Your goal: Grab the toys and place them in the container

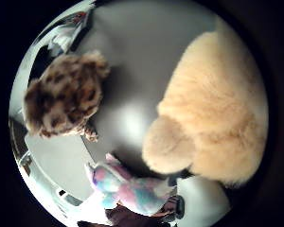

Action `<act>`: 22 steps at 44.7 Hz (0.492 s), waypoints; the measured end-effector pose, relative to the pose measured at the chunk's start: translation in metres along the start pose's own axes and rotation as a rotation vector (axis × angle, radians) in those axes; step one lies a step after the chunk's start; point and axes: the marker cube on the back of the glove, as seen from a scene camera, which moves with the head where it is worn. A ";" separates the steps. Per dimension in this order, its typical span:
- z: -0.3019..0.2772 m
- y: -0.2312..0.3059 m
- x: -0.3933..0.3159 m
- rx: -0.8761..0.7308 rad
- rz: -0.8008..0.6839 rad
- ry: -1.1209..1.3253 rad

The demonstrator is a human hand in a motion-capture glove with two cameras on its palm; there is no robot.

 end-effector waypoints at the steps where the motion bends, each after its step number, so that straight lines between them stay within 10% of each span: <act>1: 0.000 0.001 -0.001 -0.001 -0.010 -0.018; 22: -0.072 0.020 -0.029 0.011 -0.093 -0.105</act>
